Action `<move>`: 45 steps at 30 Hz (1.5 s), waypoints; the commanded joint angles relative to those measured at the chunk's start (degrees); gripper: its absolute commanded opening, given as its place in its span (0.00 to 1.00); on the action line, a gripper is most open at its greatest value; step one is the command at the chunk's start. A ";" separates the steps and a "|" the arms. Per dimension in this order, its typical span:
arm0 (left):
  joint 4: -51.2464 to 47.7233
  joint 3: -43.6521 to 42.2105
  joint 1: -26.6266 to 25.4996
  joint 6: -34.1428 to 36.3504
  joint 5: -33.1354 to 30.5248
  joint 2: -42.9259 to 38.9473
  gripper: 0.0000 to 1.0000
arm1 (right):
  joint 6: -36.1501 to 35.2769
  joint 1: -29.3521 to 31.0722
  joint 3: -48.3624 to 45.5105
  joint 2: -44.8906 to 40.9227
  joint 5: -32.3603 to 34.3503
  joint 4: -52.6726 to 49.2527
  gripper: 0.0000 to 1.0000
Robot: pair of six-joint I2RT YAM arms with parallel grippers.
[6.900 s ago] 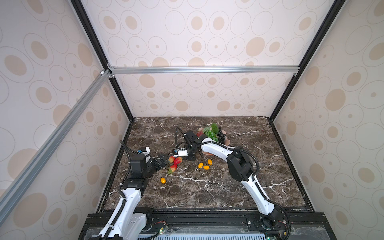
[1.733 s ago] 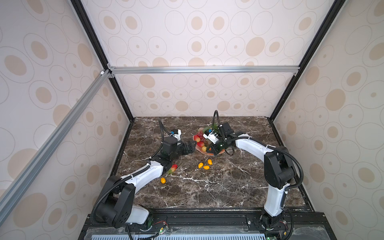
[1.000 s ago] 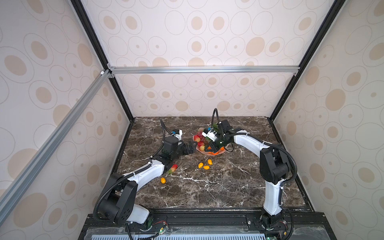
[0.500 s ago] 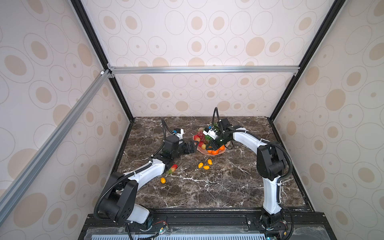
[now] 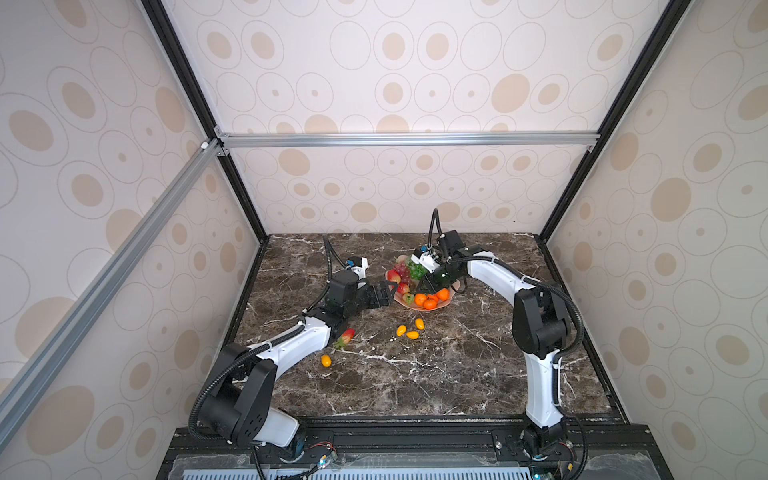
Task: Place and organize the fake fruits in the fruit bowl
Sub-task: 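Lower the strawberry into the bowl beside the oranges and open the right gripper, then raise the right gripper and swing it back toward the loose strawberries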
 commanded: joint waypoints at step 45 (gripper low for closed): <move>-28.94 -13.04 6.84 4.36 -12.31 -9.61 0.86 | 15.80 17.22 -39.16 -33.87 24.11 36.17 0.44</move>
